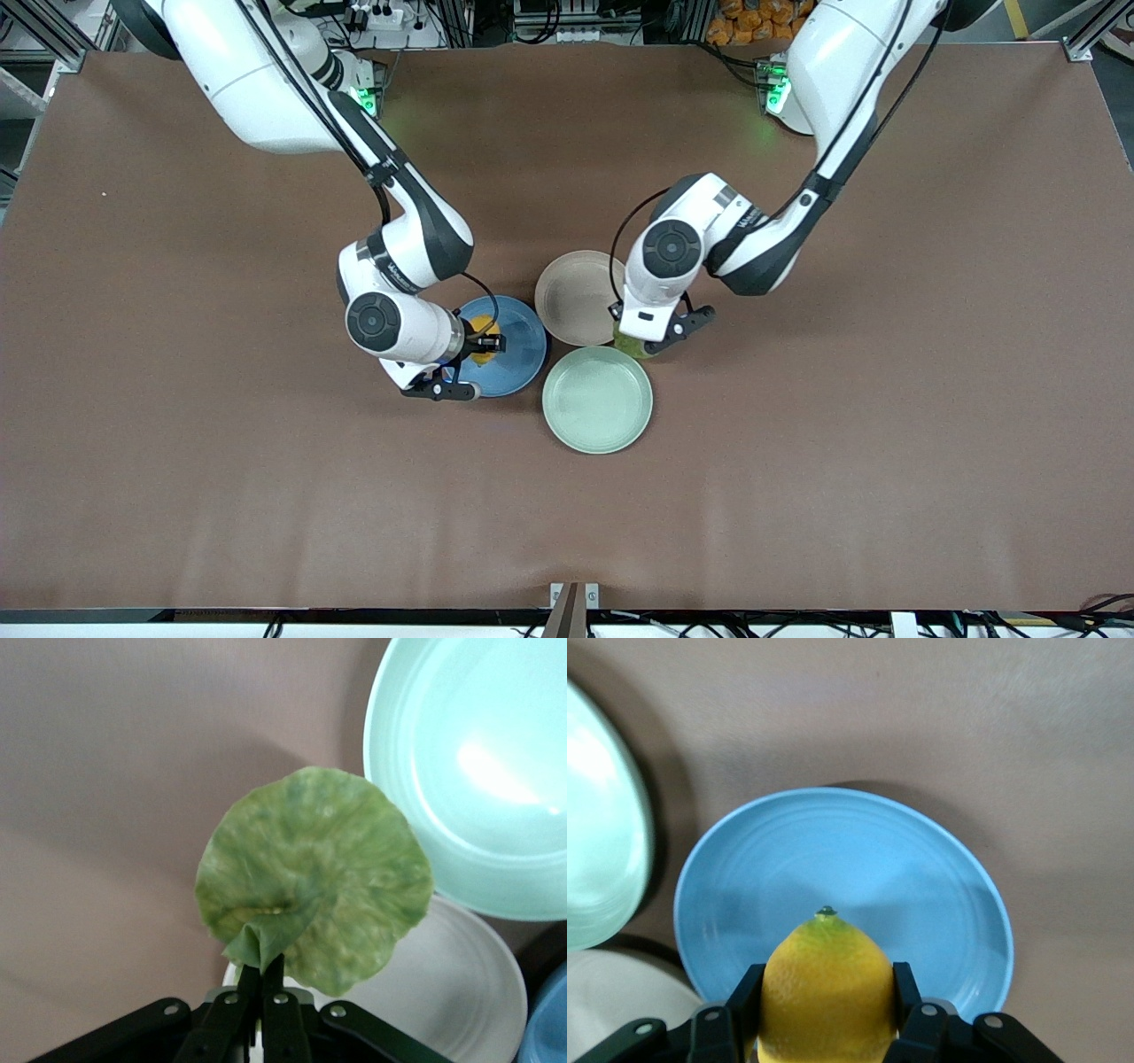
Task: Place lemon and lettuce in plates
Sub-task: 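Carry the lemon over the blue plate while the left gripper carries lettuce, then release the lemon onto the blue plate while the left gripper releases lettuce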
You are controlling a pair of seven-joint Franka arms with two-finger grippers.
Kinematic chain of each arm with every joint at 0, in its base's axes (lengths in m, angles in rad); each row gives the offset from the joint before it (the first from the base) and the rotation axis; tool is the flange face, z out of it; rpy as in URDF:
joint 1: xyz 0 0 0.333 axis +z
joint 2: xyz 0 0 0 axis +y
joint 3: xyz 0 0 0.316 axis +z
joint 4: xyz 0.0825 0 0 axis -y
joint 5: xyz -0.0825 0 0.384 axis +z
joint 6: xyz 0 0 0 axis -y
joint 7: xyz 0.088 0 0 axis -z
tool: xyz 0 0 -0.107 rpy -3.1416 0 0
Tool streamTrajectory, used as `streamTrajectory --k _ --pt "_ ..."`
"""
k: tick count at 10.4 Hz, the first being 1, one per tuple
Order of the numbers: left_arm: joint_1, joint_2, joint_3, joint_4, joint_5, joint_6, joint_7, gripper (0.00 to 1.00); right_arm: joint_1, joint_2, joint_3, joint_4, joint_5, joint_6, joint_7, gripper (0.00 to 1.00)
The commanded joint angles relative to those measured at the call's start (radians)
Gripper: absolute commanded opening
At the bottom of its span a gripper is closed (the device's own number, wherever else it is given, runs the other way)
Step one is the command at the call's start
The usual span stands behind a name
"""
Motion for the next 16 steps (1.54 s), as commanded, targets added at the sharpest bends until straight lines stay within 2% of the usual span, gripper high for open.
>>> streamTrajectory --k 1,2,3,4,5,6,9,11,13,16 --pt "-0.063 0.019 0.002 0.010 -0.015 0.020 -0.125 0.00 0.000 0.027 0.002 0.034 0.005 -0.017 0.028 0.00" --pt "-0.075 0.033 0.002 0.010 -0.014 0.042 -0.156 0.00 0.001 0.033 0.002 0.034 0.005 -0.015 0.028 0.37" --pt "-0.092 0.054 0.003 0.011 -0.011 0.092 -0.181 0.00 0.003 0.030 0.002 0.039 0.000 -0.017 0.035 0.99" --pt "-0.121 0.077 0.011 0.011 -0.006 0.149 -0.230 0.00 -0.003 0.021 0.000 0.039 -0.013 -0.024 0.024 1.00" --pt "-0.129 0.091 0.025 0.016 -0.003 0.169 -0.241 0.39 -0.010 0.015 0.002 0.042 -0.038 -0.024 0.024 1.00" --pt "-0.123 0.087 0.026 0.022 -0.004 0.171 -0.242 0.99 -0.016 -0.002 -0.001 0.043 -0.043 -0.026 0.025 1.00" --pt "-0.089 0.015 0.028 0.068 0.005 0.114 -0.230 1.00 -0.101 -0.078 -0.004 0.046 -0.044 -0.029 0.022 1.00" --pt "-0.079 -0.066 0.032 0.102 0.038 0.009 -0.127 1.00 -0.190 -0.164 -0.004 0.045 -0.050 -0.122 -0.013 1.00" --pt "-0.053 -0.114 0.036 0.183 0.080 -0.129 -0.014 1.00 -0.293 -0.248 -0.005 0.043 -0.108 -0.231 -0.146 1.00" --pt "0.042 -0.238 0.034 0.189 0.103 -0.220 0.277 1.00 -0.452 -0.365 -0.018 0.048 -0.116 -0.316 -0.386 1.00"
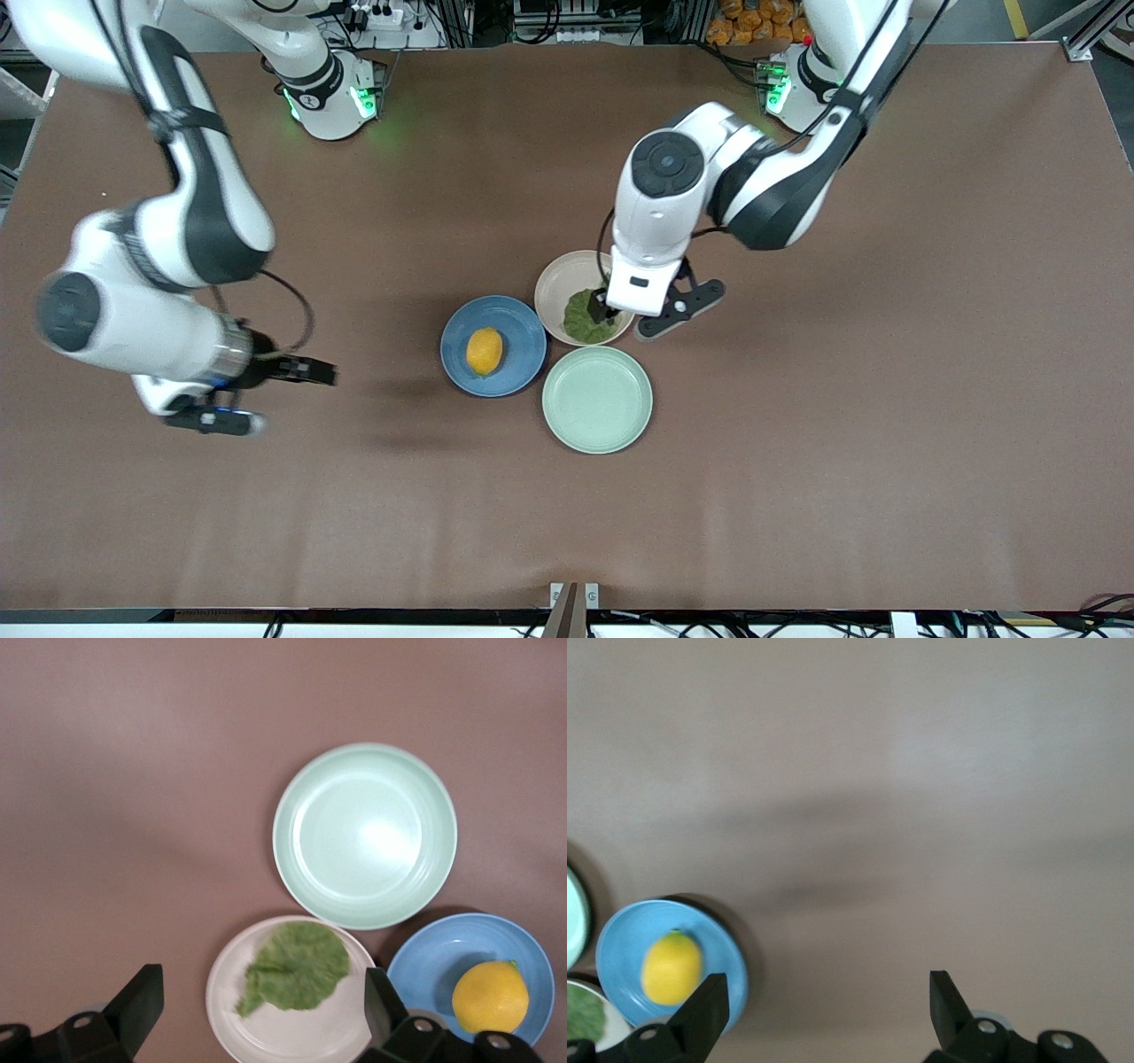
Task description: Place lemon and lettuce in plates
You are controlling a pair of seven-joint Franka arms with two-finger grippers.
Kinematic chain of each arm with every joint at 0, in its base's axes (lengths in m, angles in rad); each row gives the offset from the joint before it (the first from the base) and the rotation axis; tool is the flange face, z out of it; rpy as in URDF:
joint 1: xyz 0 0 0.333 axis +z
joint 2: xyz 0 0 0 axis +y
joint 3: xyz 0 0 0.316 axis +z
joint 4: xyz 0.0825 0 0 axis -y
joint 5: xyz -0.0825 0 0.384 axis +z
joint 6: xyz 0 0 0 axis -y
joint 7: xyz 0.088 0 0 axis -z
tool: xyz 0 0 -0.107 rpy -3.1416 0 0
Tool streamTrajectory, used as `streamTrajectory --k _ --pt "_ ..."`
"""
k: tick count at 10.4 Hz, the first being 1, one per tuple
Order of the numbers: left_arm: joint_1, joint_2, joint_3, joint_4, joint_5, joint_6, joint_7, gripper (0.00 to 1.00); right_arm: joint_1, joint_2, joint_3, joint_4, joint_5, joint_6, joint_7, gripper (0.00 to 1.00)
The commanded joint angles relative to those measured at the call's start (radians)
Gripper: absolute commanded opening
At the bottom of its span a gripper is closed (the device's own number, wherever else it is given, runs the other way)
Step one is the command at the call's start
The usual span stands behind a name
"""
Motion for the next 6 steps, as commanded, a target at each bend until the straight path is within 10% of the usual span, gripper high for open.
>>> streamTrajectory --k 1,6 --pt "0.080 -0.091 -0.002 -0.012 0.021 -0.072 0.203 1.00 -0.071 -0.111 -0.051 -0.027 -0.012 -0.019 -0.167 1.00" --pt "0.260 -0.221 -0.009 -0.007 -0.026 -0.233 0.518 1.00 -0.055 -0.331 -0.091 -0.028 -0.020 -0.203 -0.198 1.00"
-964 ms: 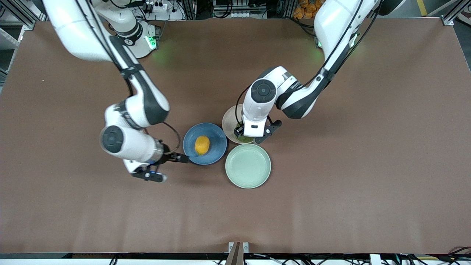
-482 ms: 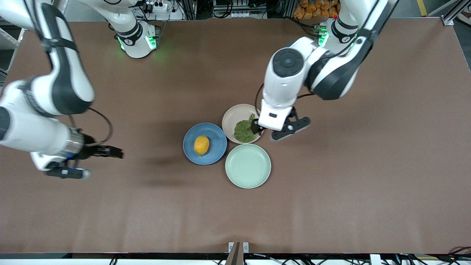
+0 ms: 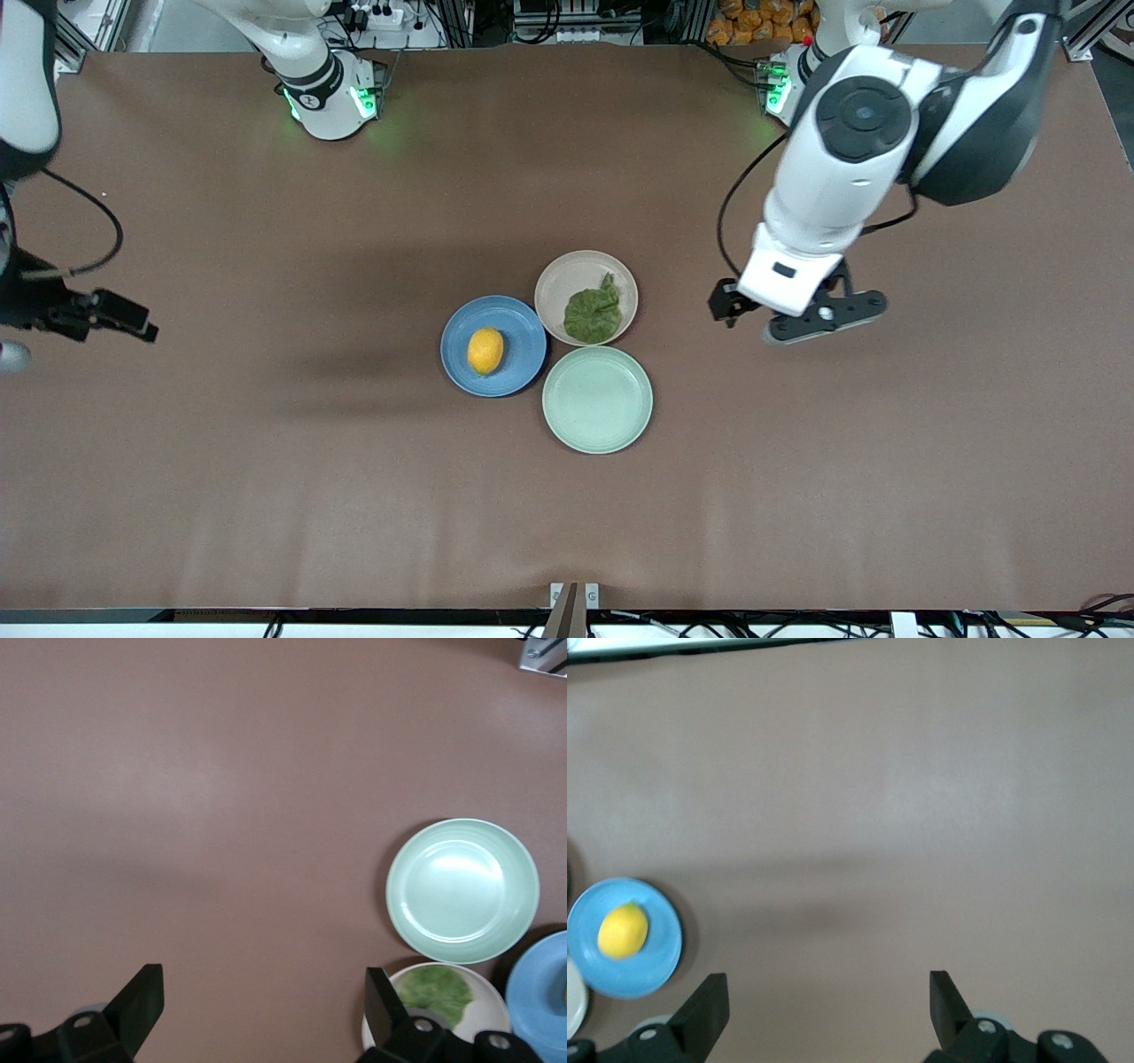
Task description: Place lemon and lettuce in plates
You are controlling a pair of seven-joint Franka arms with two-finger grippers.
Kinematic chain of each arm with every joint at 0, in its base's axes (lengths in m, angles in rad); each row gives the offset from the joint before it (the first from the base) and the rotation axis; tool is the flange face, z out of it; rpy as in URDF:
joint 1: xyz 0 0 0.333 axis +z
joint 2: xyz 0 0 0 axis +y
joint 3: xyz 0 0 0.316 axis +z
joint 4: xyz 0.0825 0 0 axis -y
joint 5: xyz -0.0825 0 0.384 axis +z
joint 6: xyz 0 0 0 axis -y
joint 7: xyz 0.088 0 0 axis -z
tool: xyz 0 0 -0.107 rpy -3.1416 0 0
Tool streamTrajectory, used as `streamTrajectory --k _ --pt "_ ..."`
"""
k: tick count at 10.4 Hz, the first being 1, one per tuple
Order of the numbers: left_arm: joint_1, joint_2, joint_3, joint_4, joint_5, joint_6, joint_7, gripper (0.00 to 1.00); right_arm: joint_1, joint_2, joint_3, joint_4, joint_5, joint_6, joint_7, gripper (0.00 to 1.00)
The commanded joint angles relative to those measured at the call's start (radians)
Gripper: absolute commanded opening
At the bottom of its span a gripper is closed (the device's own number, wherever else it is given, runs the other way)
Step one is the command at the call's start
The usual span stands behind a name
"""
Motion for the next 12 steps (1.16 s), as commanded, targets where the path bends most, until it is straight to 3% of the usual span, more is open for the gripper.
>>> streamTrajectory --k 1,5,8,12 --pt "0.094 -0.097 -0.011 -0.014 -0.071 -0.090 0.131 1.00 0.012 -0.097 -0.001 -0.031 -0.052 -0.074 0.005 1.00" --pt "0.239 -0.160 -0.003 0.006 -0.171 -0.174 0.386 1.00 0.013 -0.098 -0.011 0.021 -0.086 -0.104 0.003 1.00" --pt "0.196 -0.188 0.127 0.005 -0.191 -0.206 0.487 1.00 0.019 -0.115 -0.014 0.029 -0.087 -0.109 0.006 1.00" --pt "0.140 -0.209 0.233 -0.003 -0.189 -0.212 0.558 1.00 0.023 -0.132 0.005 0.054 -0.077 -0.157 0.006 1.00"
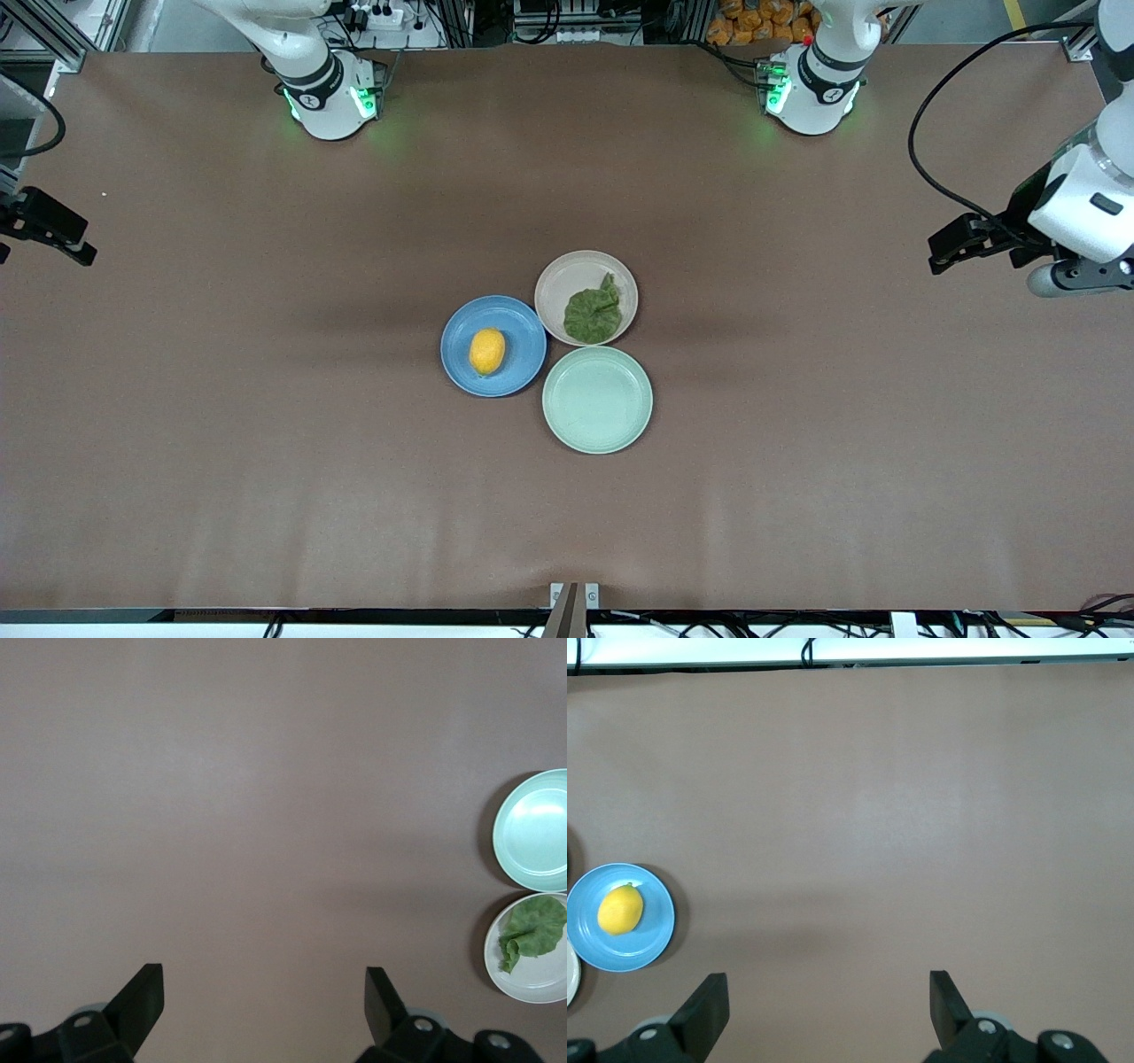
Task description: Place lemon and lettuce in plates
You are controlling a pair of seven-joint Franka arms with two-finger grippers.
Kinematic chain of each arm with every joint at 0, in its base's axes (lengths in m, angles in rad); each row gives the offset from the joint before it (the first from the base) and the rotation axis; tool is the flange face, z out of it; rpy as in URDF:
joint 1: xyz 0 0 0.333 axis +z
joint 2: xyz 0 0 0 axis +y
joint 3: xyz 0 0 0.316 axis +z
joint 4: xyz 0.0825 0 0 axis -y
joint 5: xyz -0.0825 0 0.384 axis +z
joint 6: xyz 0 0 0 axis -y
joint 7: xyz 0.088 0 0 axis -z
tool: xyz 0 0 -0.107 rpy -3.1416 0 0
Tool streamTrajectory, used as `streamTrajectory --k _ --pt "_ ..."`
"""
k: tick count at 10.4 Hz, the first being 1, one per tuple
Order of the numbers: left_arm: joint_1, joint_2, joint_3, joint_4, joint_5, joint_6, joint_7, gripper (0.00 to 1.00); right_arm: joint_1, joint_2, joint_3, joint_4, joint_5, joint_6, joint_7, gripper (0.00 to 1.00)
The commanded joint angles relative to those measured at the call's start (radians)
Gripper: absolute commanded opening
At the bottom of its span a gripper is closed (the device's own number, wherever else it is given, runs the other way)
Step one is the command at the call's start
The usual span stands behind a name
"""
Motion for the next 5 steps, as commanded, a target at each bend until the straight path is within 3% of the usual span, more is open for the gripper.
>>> streamTrajectory --k 1,5 --pt "-0.050 -0.032 0.068 -0.019 -0.023 -0.019 0.049 1.00 0.007 -0.017 0.011 0.003 0.001 -0.074 0.008 1.00" --pt "-0.047 -0.049 0.072 -0.016 -0.025 -0.039 0.080 1.00 0.010 -0.031 0.014 -0.013 0.003 -0.106 0.008 1.00"
